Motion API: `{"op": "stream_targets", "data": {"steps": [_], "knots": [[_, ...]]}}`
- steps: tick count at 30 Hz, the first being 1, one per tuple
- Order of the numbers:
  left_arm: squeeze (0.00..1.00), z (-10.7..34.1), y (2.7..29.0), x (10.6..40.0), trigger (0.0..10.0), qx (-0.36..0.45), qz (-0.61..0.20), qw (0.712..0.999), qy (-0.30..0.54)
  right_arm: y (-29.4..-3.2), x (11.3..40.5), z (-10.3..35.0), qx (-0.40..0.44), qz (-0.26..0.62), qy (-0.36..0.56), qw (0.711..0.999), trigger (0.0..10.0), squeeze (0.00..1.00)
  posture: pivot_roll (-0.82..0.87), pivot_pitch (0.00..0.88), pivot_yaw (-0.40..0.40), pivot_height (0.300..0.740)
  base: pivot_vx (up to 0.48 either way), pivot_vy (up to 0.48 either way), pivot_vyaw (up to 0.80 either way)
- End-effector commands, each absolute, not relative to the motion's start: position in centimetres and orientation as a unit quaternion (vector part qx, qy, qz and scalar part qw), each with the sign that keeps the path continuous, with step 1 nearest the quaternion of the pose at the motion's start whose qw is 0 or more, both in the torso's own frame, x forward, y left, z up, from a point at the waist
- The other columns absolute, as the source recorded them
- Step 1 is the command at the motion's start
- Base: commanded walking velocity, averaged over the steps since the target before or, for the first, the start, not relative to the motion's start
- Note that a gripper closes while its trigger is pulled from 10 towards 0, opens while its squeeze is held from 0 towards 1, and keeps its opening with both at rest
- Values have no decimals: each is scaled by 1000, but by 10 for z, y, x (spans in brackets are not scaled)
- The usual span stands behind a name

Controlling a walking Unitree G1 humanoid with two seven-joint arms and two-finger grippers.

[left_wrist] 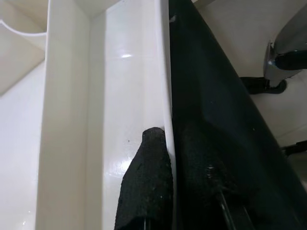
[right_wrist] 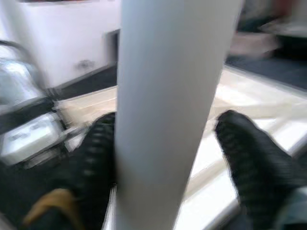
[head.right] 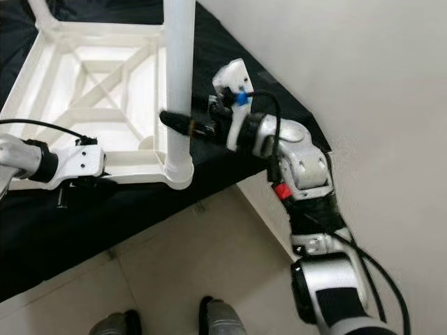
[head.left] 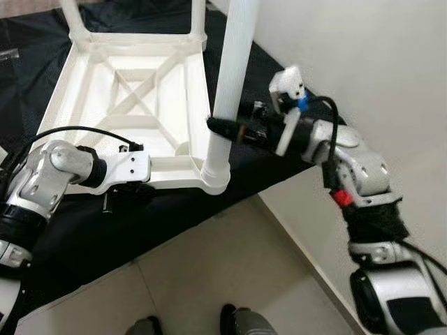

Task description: Building children table

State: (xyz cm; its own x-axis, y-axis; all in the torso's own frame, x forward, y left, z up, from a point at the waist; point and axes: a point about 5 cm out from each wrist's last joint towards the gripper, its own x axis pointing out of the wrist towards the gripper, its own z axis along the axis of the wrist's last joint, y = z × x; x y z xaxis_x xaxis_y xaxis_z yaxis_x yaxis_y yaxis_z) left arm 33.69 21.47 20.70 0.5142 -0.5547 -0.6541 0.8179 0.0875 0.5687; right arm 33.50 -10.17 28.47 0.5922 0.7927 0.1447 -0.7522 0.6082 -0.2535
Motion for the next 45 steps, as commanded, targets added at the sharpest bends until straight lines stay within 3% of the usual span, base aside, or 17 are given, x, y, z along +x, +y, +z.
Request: {"op": "stream_targets", "data": {"steps": [1,8,9,10,13,14,23,28,32,38,44,45], "knots": [[0,187,221,335,0,478,-452,733,169,-119,337,276,-91,295,-118,944,10000,1000,-100,189,-113,740,0,0,0],[0,181,212,333,0,468,-457,739,164,-120,336,270,-82,210,-91,970,10000,1000,-106,181,-115,740,0,0,0],[0,179,210,332,0,466,-457,739,164,-118,337,267,-78,201,-77,973,10000,890,-110,180,-113,740,0,0,0],[0,178,208,330,0,464,-458,740,165,-116,338,265,-60,195,-66,977,9490,0,-107,175,-115,740,0,0,0],[0,178,208,330,0,464,-458,740,165,-116,338,265,-60,195,-66,977,9490,0,-107,175,-115,740,0,0,0],[0,176,208,329,0,462,-459,740,165,-113,339,265,-44,194,-58,978,0,0,-107,178,-114,740,0,0,0],[0,178,210,327,0,462,-456,742,166,-99,338,273,11,215,-78,973,0,0,-100,184,-113,740,0,0,0],[0,182,211,326,0,466,-452,743,165,-101,331,279,10,296,-104,949,0,0,-93,182,-110,740,0,0,0],[0,186,211,325,0,468,-448,744,164,-123,332,288,-6,344,-134,929,0,0,-87,178,-111,740,0,0,0],[0,190,213,325,0,470,-445,745,162,-143,334,298,27,355,-158,921,0,0,-78,173,-113,740,0,0,0],[0,196,216,324,0,474,-439,747,160,-165,341,302,108,330,-185,919,0,0,-70,170,-114,740,0,0,0],[0,197,216,324,0,474,-438,747,160,-167,339,303,150,342,-197,907,0,0,-69,171,-114,740,0,0,0]]}}
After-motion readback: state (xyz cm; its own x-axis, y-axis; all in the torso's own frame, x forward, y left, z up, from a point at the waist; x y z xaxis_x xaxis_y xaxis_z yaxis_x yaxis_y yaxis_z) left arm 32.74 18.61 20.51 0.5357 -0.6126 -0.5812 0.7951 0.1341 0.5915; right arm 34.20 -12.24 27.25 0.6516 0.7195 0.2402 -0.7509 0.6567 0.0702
